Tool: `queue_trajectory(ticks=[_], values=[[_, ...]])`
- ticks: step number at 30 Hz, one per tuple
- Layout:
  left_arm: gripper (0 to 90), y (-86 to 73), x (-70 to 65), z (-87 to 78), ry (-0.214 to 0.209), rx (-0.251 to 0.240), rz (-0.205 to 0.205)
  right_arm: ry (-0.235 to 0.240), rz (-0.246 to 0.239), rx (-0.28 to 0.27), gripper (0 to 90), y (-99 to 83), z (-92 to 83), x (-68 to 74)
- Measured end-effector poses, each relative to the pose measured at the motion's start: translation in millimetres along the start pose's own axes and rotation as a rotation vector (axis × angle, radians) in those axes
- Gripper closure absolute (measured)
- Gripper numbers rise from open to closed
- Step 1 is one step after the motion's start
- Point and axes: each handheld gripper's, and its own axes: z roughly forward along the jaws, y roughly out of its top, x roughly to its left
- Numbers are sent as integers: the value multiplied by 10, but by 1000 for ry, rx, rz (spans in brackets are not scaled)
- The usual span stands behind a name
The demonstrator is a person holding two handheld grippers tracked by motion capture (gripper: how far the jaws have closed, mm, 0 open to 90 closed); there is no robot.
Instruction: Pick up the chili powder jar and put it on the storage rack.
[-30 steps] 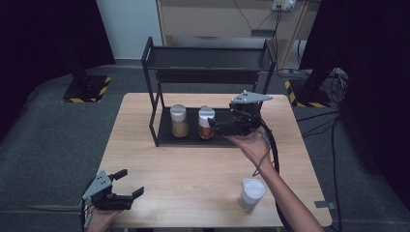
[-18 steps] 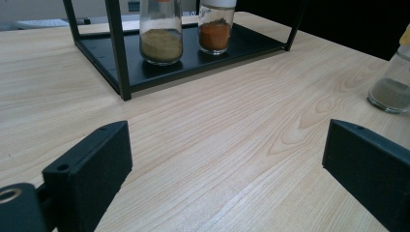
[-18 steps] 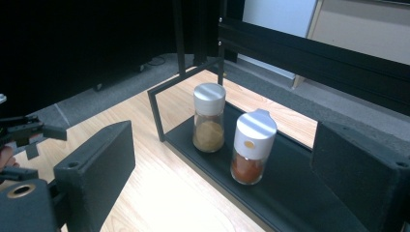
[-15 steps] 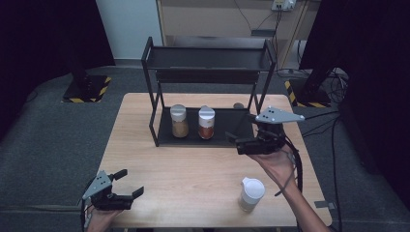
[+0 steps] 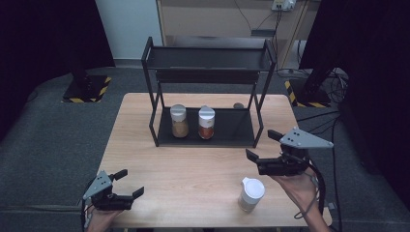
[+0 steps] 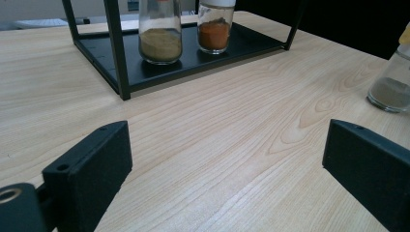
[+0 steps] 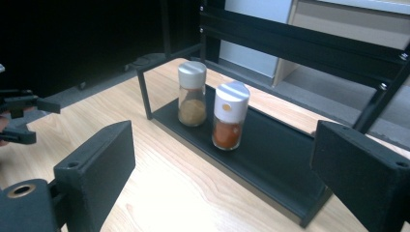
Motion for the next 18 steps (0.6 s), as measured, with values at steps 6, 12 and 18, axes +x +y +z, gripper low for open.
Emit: queue_trajectory(ticks=[6, 12, 18], values=[[25, 2, -5, 0, 2, 1, 1, -32, 15, 3, 90, -174, -130, 13], [25, 2, -7, 1, 3, 2, 2, -77, 35, 0, 91, -371, -217, 30], [25, 2, -4, 1, 1, 1, 1, -115, 62, 10, 91, -546, -274, 18]])
